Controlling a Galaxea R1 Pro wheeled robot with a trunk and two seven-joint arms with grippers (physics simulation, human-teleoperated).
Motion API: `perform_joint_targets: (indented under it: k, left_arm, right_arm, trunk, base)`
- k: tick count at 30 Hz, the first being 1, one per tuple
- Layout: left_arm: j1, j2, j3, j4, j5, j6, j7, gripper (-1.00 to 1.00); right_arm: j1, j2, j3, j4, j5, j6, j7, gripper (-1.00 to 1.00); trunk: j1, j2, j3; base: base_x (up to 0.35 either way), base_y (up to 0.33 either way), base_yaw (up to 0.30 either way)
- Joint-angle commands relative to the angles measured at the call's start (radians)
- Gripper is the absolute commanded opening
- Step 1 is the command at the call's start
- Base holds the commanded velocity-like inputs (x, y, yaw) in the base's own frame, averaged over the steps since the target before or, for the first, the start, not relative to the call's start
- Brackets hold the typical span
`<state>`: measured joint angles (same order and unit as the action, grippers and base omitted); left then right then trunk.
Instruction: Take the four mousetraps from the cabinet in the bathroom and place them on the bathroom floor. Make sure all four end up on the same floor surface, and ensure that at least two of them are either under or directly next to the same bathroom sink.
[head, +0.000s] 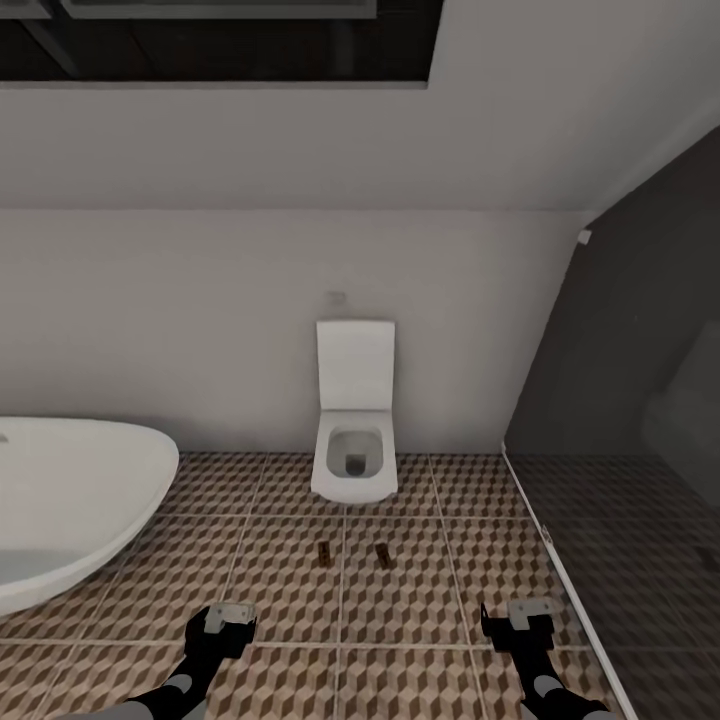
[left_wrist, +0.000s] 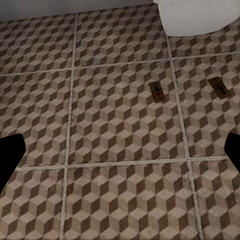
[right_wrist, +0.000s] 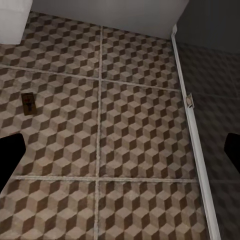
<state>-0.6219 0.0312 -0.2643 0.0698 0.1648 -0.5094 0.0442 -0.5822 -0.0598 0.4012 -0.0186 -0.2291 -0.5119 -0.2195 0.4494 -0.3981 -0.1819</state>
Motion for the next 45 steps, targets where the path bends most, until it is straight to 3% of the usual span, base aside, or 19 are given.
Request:
perform_joint_targets:
  k: [1,16,45]
  left_arm:
    - [-0.002,-0.001,-0.009,0.004,0.007,-0.006,0.002,1.0]
    - [-0.001,-0.002,-0.009,0.004,0.007,-0.006,0.002,1.0]
    - [-0.001,-0.002,-0.009,0.004,0.007,-0.006,0.002,1.0]
  right_arm:
    - [-0.001,0.0,0.009,0.0,-0.007,-0.002,-0.003,1.0]
    - [-0.001,0.0,0.008,0.0,-0.007,-0.002,-0.003,1.0]
    - [-0.001,0.0,0.008,0.0,-0.007,-0.002,-0.003,1.0]
  trunk:
    - [0.001,-0.002,0.0]
    - [0.001,-0.002,0.021]
    - [0.001,-0.002,0.024]
  base:
    - [0.0,0.0,0.0]
    - [0.0,0.0,0.0]
    - [0.0,0.0,0.0]
